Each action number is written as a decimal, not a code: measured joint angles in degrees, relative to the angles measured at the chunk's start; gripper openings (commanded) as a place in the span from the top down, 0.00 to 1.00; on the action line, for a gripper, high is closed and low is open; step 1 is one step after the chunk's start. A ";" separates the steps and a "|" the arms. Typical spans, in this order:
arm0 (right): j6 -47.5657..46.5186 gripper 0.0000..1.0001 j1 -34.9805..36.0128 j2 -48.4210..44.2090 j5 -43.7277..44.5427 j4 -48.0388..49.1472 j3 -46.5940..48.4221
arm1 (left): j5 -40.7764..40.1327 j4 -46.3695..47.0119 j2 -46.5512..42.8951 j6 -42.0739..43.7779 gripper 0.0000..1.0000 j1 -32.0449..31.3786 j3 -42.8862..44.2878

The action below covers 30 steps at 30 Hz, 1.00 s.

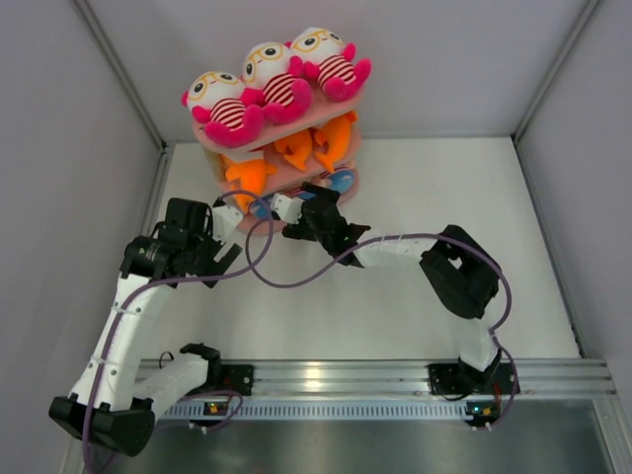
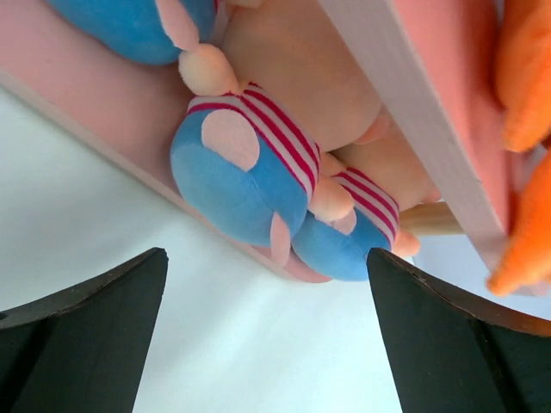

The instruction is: Place and organize the stuffed toys onto the shelf

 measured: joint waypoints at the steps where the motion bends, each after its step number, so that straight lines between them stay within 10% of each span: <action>1: 0.07 0.01 0.35 -1.68 -0.09 -0.17 -1.29 | 0.00 0.00 0.00 0.00 0.02 0.00 -0.02; 15: 21.49 0.01 1.38 -31.30 -5.35 -19.63 -14.95 | 0.17 1.22 -1.79 -0.57 0.02 0.55 -9.99; 30: 58.62 0.01 -46.45 -43.06 -6.67 -32.96 -28.50 | 3.19 15.17 3.63 -4.44 0.02 16.13 -23.23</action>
